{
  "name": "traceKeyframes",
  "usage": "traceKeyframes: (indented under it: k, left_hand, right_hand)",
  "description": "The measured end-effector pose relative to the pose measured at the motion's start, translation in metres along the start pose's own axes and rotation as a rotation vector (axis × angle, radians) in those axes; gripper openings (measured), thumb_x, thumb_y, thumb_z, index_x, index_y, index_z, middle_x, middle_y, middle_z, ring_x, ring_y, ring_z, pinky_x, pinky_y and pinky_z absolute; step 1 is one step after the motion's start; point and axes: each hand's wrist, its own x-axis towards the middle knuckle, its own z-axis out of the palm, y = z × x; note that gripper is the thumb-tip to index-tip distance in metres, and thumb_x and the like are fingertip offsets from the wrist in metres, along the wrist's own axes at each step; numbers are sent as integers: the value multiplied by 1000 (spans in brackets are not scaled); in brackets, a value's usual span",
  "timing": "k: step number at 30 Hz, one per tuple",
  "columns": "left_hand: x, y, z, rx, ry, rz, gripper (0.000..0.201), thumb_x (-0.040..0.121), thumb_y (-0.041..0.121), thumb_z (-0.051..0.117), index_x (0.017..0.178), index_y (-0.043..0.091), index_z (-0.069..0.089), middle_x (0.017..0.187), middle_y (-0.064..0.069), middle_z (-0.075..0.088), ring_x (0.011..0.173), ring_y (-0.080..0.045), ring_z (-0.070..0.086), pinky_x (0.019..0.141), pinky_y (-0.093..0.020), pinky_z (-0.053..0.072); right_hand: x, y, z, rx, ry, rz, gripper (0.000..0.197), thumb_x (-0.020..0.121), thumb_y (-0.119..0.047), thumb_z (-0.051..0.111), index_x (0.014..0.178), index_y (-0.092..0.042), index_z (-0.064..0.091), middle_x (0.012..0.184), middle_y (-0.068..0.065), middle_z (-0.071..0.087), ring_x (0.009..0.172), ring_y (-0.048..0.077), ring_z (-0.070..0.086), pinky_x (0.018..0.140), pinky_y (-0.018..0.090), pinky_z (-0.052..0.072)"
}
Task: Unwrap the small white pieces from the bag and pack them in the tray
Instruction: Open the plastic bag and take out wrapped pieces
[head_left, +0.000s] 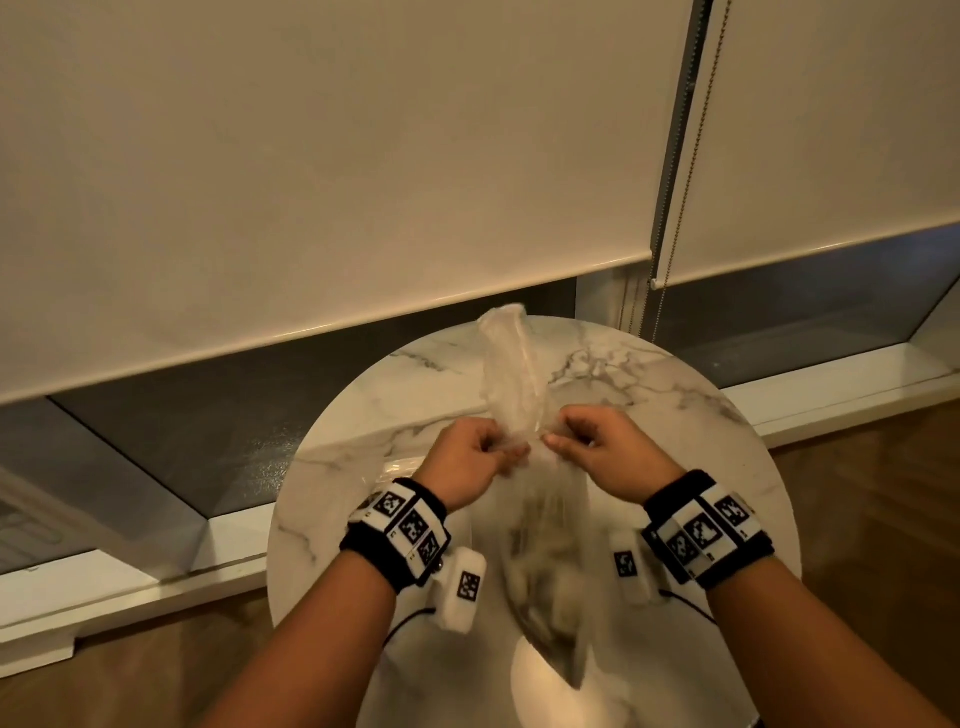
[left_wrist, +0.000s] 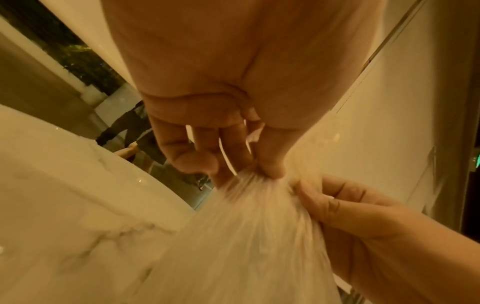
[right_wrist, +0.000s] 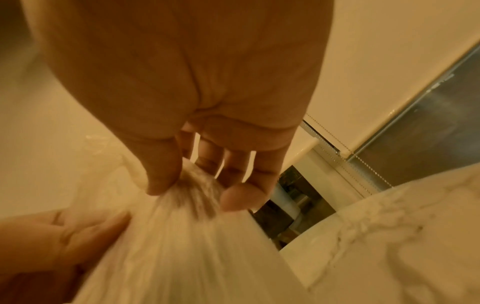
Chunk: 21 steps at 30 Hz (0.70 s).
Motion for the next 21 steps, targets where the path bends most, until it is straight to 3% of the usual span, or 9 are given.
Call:
traceKeyframes:
  k: [2, 4, 7, 9, 11, 13, 15, 17, 21]
  left_hand:
    - [15, 3, -12, 50, 101, 23, 13, 90, 17, 73, 77, 17, 75, 70, 3, 72, 65, -8, 62, 70, -34, 55]
    - [26, 11, -25, 85, 213, 63, 16, 92, 14, 70, 78, 20, 73, 71, 5, 71, 63, -7, 60, 67, -30, 53]
    - [35, 33, -41, -62, 331, 100, 12, 98, 8, 61, 95, 10, 73, 84, -2, 72, 64, -8, 64, 55, -22, 53]
    - [37, 42, -45, -174, 393, 149, 13, 98, 3, 58, 102, 4, 71, 87, -7, 72, 71, -10, 69, 61, -23, 57]
    - [40, 40, -41, -206, 418, 180, 15, 98, 1, 58, 105, 2, 71, 90, -7, 73, 79, -10, 71, 72, -23, 59]
    - [39, 30, -30, -184, 400, 176, 15, 98, 5, 60, 105, 9, 73, 94, -3, 75, 87, -12, 72, 81, -29, 60]
    - [32, 16, -18, -93, 364, 159, 15, 98, 13, 62, 104, 20, 73, 98, 4, 75, 91, -12, 71, 86, -32, 59]
    - [22, 2, -2, -13, 285, 111, 15, 98, 20, 63, 109, 23, 72, 103, 8, 73, 96, -6, 68, 87, -29, 58]
    - [1, -22, 25, -92, 227, 9, 31, 90, 49, 63, 107, 25, 73, 100, 9, 75, 95, -10, 70, 87, -42, 59]
  right_hand:
    - [11, 0, -13, -7, 42, 35, 27, 96, -17, 65, 70, -25, 59, 64, -9, 61, 61, 6, 56, 64, 27, 48]
    - [20, -2, -25, -10, 141, 61, 16, 96, -18, 64, 81, -22, 67, 74, -4, 70, 69, 13, 65, 67, 34, 54]
    - [25, -2, -37, 72, 326, 31, 13, 97, -15, 62, 96, -23, 73, 84, -6, 75, 80, 13, 70, 68, 31, 58]
    - [23, 1, -40, 111, 413, -9, 16, 96, -16, 63, 99, -28, 73, 87, -10, 75, 83, 7, 71, 69, 29, 58]
    - [16, 10, -38, 51, 469, -15, 14, 94, -19, 66, 100, -28, 75, 89, -11, 76, 86, 7, 71, 73, 33, 58]
    - [4, 25, -34, -88, 440, 59, 8, 90, -24, 70, 95, -23, 76, 88, -10, 76, 84, 7, 71, 76, 39, 59]
    - [-14, 40, -24, -212, 258, 174, 13, 87, -32, 71, 90, -22, 78, 83, -8, 76, 80, 4, 71, 77, 42, 59]
    - [-36, 48, -11, -232, 103, 228, 17, 86, -38, 70, 88, -25, 79, 83, -10, 76, 79, 1, 70, 78, 42, 59]
    - [-73, 44, 6, -109, 132, 226, 26, 81, -59, 68, 93, -37, 77, 91, -22, 74, 84, -4, 68, 76, 31, 57]
